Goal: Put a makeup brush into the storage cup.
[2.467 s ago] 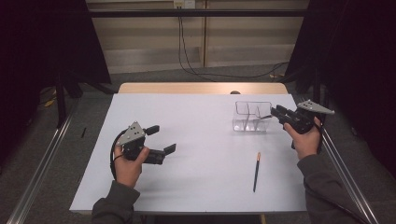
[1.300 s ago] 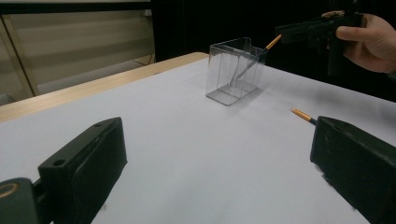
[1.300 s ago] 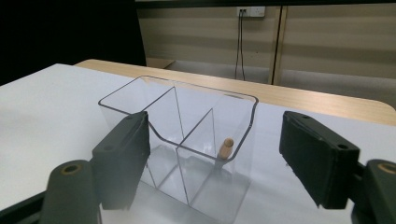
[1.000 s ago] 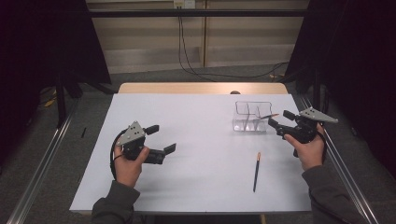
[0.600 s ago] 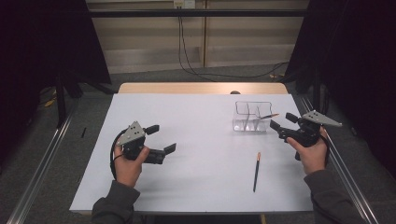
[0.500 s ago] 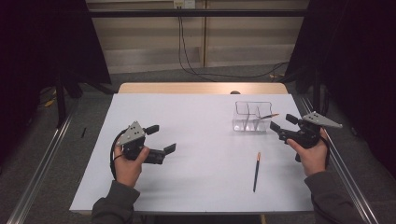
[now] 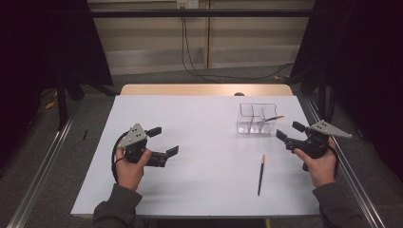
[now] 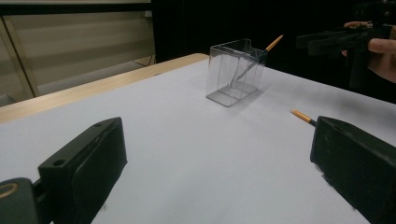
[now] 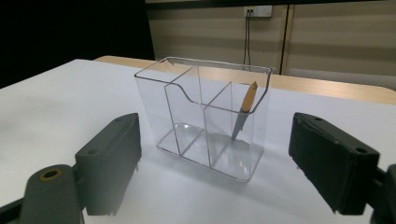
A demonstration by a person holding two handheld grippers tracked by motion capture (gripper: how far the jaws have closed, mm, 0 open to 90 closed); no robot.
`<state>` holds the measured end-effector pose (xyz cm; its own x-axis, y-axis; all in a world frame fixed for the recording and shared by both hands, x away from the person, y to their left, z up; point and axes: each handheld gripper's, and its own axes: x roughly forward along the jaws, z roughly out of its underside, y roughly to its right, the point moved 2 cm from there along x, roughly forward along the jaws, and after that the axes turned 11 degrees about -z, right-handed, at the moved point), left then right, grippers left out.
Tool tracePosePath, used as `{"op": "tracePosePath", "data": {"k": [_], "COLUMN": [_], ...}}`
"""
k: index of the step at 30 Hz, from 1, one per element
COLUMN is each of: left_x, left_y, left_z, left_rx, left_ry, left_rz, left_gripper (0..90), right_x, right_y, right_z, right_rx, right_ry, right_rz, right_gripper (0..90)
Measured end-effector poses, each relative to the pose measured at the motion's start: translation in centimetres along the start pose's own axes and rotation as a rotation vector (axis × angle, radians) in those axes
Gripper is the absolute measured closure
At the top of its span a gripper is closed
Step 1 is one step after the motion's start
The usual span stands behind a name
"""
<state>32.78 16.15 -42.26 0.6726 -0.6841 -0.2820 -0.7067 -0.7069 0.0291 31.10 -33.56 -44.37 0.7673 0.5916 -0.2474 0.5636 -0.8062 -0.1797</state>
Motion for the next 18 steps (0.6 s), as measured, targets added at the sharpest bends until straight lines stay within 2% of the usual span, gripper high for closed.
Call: {"op": "tracePosePath", "data": {"k": [8, 9, 11, 12, 13, 16, 17, 18], "left_x": [0.1, 0.1, 0.0, 0.0, 0.0, 0.0, 0.0, 0.0], "left_y": [0.0, 0.0, 0.0, 0.0, 0.0, 0.0, 0.0, 0.0], "left_z": [0.1, 0.1, 0.1, 0.1, 0.1, 0.1, 0.1, 0.1], "left_rx": [-0.002, 0.0, -0.003, -0.002, -0.007, -0.004, 0.001, 0.007], "left_ry": [-0.005, -0.003, -0.001, -0.002, 0.005, -0.001, -0.007, -0.008], "left_rz": [-0.005, 0.005, 0.002, 0.001, 0.019, 0.017, -0.005, -0.006], "left_gripper": [3.3, 3.3, 3.3, 3.3, 3.3, 3.3, 3.3, 3.3], "right_x": [-0.4, -0.4, -0.4, -0.5, -0.5, -0.5, -0.5, -0.5], "right_y": [-0.6, -0.7, -0.9, -1.0, -1.1, -1.4, -1.5, -1.5], "right_z": [0.1, 0.1, 0.2, 0.2, 0.2, 0.3, 0.3, 0.3], "right_rx": [-0.003, -0.016, -0.005, -0.014, -0.011, -0.008, -0.002, -0.011], "right_ry": [-0.02, -0.023, -0.023, -0.028, -0.032, -0.031, -0.032, -0.032], "right_rz": [-0.01, -0.004, -0.018, -0.021, -0.024, -0.028, -0.032, -0.034], "right_gripper": [16.0, 16.0, 15.9, 15.9, 15.9, 15.8, 15.6, 15.6]}}
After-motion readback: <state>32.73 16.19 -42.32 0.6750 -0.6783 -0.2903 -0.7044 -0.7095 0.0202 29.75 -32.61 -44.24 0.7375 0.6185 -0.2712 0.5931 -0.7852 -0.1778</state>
